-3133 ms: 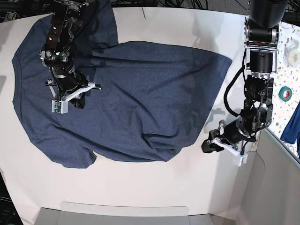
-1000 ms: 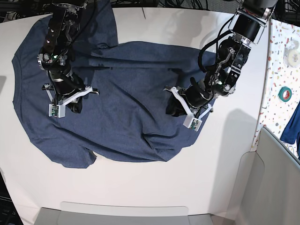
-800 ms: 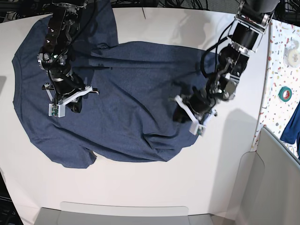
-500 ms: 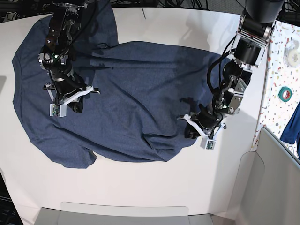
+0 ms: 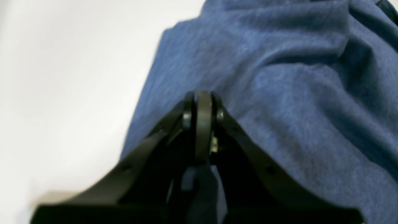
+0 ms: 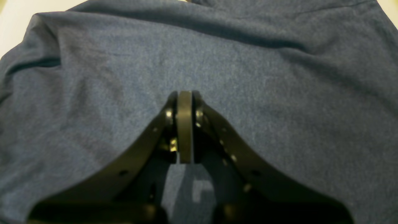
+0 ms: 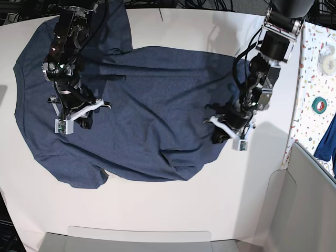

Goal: Layout the t-shirt on the table in an organized manner, then fold the t-shirt properly
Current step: 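Grasp the shirt body with the left gripper and drag it toward the sleeve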

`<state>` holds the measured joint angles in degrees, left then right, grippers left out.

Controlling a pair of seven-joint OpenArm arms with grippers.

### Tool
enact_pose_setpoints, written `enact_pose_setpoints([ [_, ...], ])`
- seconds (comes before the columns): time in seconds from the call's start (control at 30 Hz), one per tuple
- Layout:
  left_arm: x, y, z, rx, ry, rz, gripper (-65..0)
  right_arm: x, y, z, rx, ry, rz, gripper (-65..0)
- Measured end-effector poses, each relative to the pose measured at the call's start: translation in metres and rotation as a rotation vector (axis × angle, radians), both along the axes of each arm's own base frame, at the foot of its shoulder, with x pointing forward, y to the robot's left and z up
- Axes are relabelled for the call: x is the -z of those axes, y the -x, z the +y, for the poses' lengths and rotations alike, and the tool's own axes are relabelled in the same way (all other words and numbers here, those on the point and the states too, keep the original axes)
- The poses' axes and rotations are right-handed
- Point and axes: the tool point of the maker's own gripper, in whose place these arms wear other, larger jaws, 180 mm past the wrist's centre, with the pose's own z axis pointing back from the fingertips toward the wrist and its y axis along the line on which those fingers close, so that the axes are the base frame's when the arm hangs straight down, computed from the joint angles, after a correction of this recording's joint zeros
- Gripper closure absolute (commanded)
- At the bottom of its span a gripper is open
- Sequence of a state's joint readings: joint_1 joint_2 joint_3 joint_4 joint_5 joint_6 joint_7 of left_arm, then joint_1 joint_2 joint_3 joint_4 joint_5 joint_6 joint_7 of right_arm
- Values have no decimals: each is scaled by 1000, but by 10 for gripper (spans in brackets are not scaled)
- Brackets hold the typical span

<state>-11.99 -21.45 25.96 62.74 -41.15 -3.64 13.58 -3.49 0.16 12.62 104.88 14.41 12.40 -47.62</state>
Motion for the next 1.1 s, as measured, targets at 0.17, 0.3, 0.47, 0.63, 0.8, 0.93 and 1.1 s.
enact_pose_setpoints([
  [0.17, 4, 30, 22, -90, 32, 27, -4, 7, -2, 1, 0, -11, 21, 0],
  [0.3, 5, 54, 25, -101, 26, 74, -4, 9, -5, 1, -1, -10, 25, 0],
  [0.47, 4, 88, 7, -53, 35, 105, -4, 6, -9, 3, -5, -14, 14, 0],
  [0.63, 6, 113, -9, -22, 66, 123, -4, 3, -12, 3, -4, -13, 7, 0],
  [0.8, 11, 128, -21, -29, 98, 136, -4, 3, -11, 3, -4, -13, 7, 0],
  [0.93, 10, 138, -31, -18, 106, 134, -4, 9, -11, 4, -6, -22, 23, 0],
  [1.1, 7, 157, -51, 63, 60, 145, -4, 25, -7, 3, -4, -26, 67, 0],
])
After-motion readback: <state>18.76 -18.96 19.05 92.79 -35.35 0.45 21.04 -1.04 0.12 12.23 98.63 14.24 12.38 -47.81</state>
